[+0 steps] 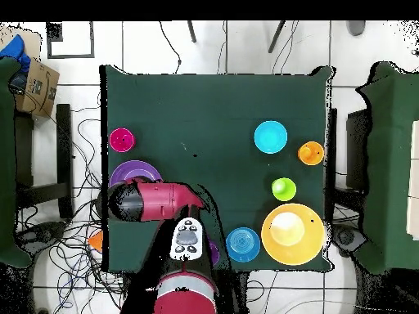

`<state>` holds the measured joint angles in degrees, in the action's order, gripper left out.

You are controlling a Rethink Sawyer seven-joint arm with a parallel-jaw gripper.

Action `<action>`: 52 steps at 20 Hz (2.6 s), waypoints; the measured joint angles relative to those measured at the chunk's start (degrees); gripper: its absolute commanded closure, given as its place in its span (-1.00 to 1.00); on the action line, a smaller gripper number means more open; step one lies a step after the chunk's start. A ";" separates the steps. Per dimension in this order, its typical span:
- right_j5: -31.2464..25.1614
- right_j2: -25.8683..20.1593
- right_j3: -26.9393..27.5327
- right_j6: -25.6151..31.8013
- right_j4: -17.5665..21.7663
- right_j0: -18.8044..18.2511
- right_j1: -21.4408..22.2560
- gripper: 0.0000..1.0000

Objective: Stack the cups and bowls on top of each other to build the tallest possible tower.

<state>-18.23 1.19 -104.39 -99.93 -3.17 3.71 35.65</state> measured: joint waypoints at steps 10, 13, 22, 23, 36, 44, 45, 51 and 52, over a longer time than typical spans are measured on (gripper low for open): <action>-5.34 3.16 2.26 0.00 0.01 -0.60 -0.35 -1.00; -6.78 3.69 3.06 0.00 0.01 -1.24 -0.34 -1.00; -7.43 4.77 3.43 0.00 0.02 -3.35 0.01 -1.00; -7.43 4.77 3.41 0.00 0.02 -3.72 0.04 -1.00; -7.43 4.17 1.65 0.00 0.00 -7.00 0.10 -1.00; -6.71 3.34 -0.81 0.00 -0.22 -7.08 0.11 -1.00; -6.52 3.21 -1.04 0.00 -0.26 -7.08 0.11 -1.00; -4.14 1.84 -3.43 0.00 -0.85 -6.94 0.32 -1.00; -4.03 1.81 -3.60 0.00 -0.88 -6.90 0.39 -1.00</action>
<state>-22.26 3.01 -107.99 -99.93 -4.04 -3.19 36.03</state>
